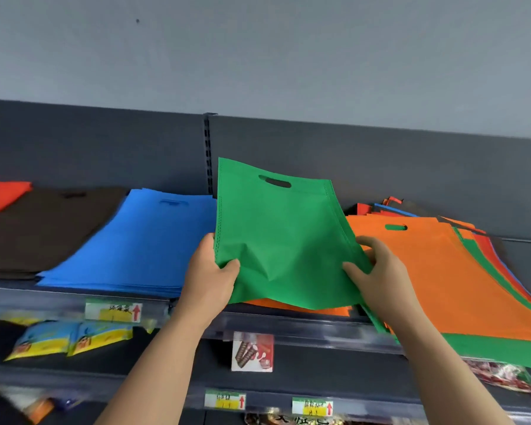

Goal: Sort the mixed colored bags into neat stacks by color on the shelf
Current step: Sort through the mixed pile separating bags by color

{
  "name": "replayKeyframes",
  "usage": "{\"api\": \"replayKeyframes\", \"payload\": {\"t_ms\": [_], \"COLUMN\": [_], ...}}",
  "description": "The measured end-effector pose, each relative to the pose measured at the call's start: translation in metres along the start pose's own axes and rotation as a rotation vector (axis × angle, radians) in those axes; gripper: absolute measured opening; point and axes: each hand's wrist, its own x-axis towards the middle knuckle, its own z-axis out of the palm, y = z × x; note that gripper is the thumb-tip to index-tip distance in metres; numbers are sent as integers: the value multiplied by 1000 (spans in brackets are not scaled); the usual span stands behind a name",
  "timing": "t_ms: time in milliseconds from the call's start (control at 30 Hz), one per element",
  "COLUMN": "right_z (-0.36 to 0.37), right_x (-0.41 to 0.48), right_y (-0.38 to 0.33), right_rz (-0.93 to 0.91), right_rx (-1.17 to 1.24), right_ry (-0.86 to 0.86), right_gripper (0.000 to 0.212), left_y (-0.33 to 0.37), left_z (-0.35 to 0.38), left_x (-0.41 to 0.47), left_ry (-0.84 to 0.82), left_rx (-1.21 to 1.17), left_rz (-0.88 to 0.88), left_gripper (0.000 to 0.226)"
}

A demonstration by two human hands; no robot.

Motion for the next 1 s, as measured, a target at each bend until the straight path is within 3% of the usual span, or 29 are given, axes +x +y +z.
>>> {"api": "replayKeyframes", "payload": {"t_ms": [567,1000], "right_z": [216,362], "right_x": [-74,-105], "right_y": [-226,-356], "right_rz": [-244,-398], "right_rx": [56,70], "right_ry": [-196,-322], "right_gripper": [34,38], "left_y": [-56,-108], "left_z": [-321,-495], "left_x": [-16,-9], "left_ry": [299,488], "left_rx": [212,265], "left_rz": [-99,-194], "left_gripper": [25,26]}}
